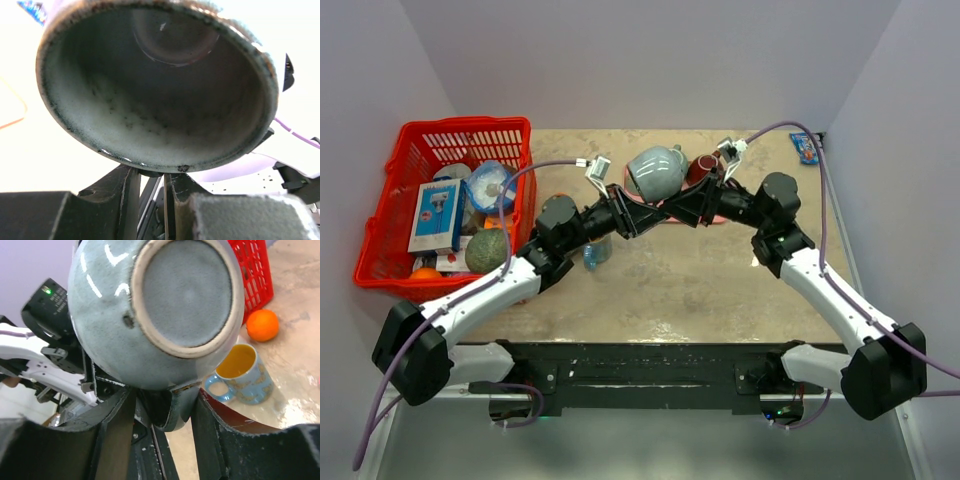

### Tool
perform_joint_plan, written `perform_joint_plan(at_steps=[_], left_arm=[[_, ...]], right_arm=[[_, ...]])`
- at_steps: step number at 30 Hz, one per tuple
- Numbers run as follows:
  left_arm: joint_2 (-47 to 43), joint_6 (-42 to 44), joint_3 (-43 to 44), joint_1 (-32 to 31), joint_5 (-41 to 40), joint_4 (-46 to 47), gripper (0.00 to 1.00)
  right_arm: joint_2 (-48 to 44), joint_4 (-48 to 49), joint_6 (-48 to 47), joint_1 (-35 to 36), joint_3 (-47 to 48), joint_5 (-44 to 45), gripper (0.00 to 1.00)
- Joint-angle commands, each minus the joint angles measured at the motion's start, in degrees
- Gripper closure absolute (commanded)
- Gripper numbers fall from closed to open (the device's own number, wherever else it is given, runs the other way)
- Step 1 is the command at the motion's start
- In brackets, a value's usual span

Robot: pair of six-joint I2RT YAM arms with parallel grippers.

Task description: Turn the mug right side up

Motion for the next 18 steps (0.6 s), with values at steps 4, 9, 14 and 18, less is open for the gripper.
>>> perform_joint_plan(at_steps=[4, 9, 14, 18], left_arm=[[2.14, -0.55, 5.56, 1.74, -7.32, -0.75, 1.0], [3.28, 0.94, 7.58, 1.74, -8.64, -4.88, 1.0], [5.65, 3.75, 11.17, 1.65, -11.18, -12.93, 1.0], [7.59, 5.69, 12.59, 1.65, -12.33, -17.18, 1.0]], right_arm=[[-0.32, 2.02, -1.55, 1.63, -3.23, -2.0, 0.43], [-0.23, 0.71, -2.78, 1.63, -5.6, 0.28, 0.27], [0.91, -5.43, -4.89, 1.63, -5.51, 4.14, 0.22], [2.32, -9.66, -5.42, 1.54, -5.95, 7.48, 0.18]])
